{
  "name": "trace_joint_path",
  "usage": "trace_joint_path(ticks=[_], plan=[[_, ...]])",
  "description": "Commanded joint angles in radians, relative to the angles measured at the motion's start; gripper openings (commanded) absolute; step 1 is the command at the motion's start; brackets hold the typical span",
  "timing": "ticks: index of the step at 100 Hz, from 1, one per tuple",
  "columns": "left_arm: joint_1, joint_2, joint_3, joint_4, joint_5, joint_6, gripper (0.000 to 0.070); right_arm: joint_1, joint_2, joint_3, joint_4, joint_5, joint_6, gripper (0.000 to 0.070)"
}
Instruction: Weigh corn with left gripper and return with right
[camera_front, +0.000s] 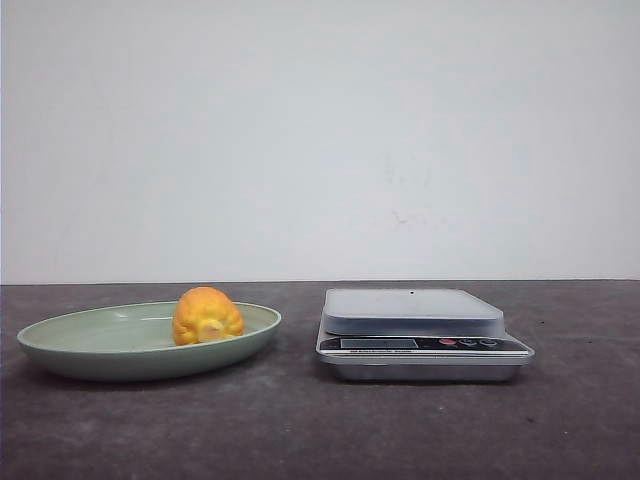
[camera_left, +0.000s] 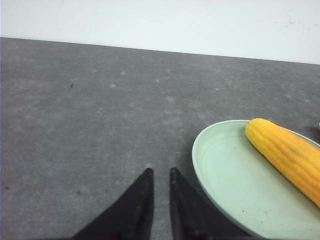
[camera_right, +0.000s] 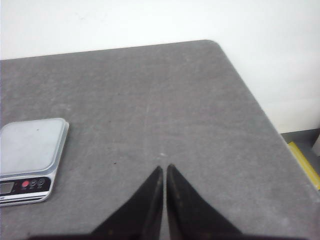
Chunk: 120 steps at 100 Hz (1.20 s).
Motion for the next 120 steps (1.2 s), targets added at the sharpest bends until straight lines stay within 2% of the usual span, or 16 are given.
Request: trace_joint_path(ticks=[1, 16, 34, 44, 55, 63, 82, 92, 102, 120], plan=[[0.001, -0.001, -0.018, -0.005, 0.008, 0.013, 0.0012, 0.001, -0.005, 0.013, 0.015, 0.013, -0.019, 0.0004], [0.000, -0.001, -0.018, -0.005, 0.008, 0.013, 0.0012, -0.002, -0.005, 0.013, 0.019, 0.013, -0.020, 0.0004], [0.001, -0.001, -0.018, -0.005, 0.008, 0.013, 0.0012, -0.009, -0.005, 0.011, 0.019, 0.015, -0.069, 0.0004], [0.000, -0.001, -0.018, -0.005, 0.008, 0.013, 0.0012, -0.024, -0.005, -0.026, 0.063, 0.017, -0.070, 0.0004], [0.001, -0.001, -0.018, -0.005, 0.008, 0.013, 0.0012, -0.050, -0.011, -0.146, 0.227, 0.029, -0.110, 0.0004], [0.001, -0.001, -0.018, -0.005, 0.008, 0.013, 0.0012, -0.077, -0.022, -0.260, 0.399, -0.006, -0.132, 0.0004], [0.000, -0.001, -0.018, -0.005, 0.008, 0.013, 0.0012, -0.192, -0.056, -0.584, 0.859, -0.194, -0.145, 0.0004], [0.000, -0.001, -0.018, -0.005, 0.008, 0.013, 0.0012, -0.251, -0.078, -0.742, 1.011, -0.311, -0.141, 0.0004], [0.001, -0.001, -0.018, -0.005, 0.008, 0.013, 0.0012, -0.293, -0.113, -0.887, 1.106, -0.368, -0.141, 0.0004], [0.000, -0.001, -0.018, -0.005, 0.008, 0.013, 0.0012, -0.333, -0.164, -1.046, 1.144, -0.361, -0.153, 0.0004]])
